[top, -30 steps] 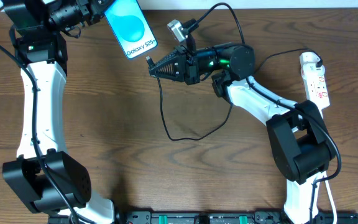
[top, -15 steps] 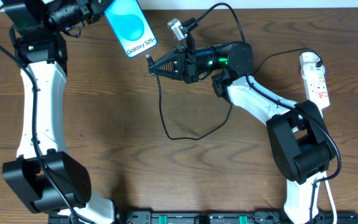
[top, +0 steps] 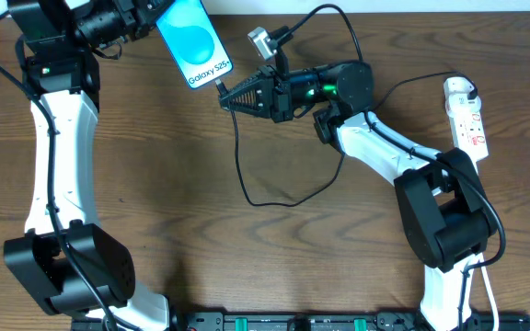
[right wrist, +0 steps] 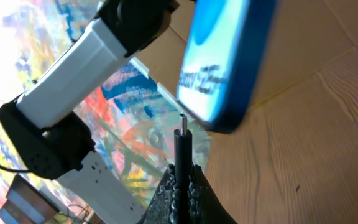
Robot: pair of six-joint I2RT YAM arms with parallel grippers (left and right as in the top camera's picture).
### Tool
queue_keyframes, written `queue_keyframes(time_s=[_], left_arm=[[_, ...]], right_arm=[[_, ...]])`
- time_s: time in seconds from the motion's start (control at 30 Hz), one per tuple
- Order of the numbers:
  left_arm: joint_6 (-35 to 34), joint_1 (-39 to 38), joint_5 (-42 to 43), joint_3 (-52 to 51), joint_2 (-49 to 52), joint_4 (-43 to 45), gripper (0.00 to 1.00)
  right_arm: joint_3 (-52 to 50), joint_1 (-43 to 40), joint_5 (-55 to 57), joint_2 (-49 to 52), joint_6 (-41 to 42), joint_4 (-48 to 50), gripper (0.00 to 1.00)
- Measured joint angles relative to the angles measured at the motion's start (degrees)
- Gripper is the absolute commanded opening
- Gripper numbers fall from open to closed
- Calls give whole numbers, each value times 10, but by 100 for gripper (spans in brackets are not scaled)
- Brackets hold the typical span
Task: Plug charger to phone and switch on socket
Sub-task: 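Push the plug up into the phone's bottom port with the right gripper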
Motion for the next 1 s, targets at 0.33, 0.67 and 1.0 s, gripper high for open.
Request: queue_keyframes(time_s=[0.33, 0.67, 1.0], left_arm=[[2, 0, -7, 0, 0, 0, 7], [6, -3, -10, 0, 0, 0, 7], [6, -15, -15, 0, 0, 0, 7]], right_arm=[[0, 0, 6, 0, -14, -23, 1], [0, 0, 7, 0, -16, -23, 1], [0, 0, 2, 0, -16, -23, 1]])
